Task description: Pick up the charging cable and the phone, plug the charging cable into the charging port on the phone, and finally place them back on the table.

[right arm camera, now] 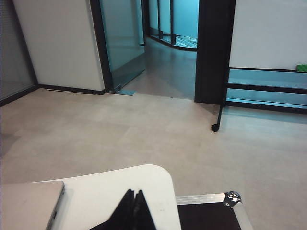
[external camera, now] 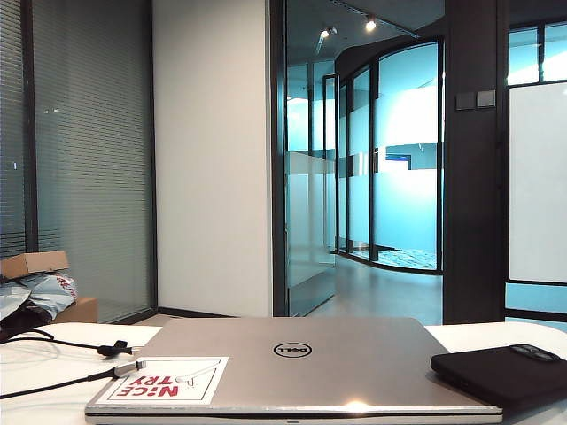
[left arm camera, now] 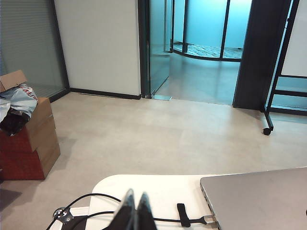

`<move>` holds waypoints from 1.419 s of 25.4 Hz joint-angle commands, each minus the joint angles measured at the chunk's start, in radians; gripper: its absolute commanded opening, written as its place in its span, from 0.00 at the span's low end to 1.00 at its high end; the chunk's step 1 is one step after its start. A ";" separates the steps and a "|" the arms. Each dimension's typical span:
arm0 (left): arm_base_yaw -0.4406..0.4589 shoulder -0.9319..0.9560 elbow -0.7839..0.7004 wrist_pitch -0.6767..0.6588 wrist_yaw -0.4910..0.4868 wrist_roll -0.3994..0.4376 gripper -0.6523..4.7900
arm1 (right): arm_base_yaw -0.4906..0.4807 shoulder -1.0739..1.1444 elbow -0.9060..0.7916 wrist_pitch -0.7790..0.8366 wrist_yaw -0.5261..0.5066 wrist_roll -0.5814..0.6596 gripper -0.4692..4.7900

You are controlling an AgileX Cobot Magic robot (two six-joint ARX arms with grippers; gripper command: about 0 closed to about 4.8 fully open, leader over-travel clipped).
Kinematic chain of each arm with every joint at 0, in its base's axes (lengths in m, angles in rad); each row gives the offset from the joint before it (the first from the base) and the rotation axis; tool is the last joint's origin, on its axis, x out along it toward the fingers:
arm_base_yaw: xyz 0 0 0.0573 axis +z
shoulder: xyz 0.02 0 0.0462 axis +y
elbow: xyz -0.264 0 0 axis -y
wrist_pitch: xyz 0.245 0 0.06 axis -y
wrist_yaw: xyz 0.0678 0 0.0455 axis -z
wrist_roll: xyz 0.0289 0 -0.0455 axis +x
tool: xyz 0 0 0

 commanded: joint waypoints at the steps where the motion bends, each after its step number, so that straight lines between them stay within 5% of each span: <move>1: -0.001 0.001 0.000 0.018 0.002 -0.001 0.11 | 0.000 -0.002 -0.003 0.024 -0.026 0.000 0.09; 11: -0.001 0.001 0.000 0.058 0.002 -0.010 0.11 | 0.000 -0.002 0.012 0.026 -0.047 0.000 0.09; 24: -0.001 0.010 0.136 0.087 0.002 -0.071 0.11 | 0.000 0.085 0.314 -0.087 -0.050 0.056 0.09; 36: -0.002 0.249 0.277 0.110 0.002 -0.072 0.11 | 0.028 0.451 0.597 -0.079 -0.221 0.051 0.08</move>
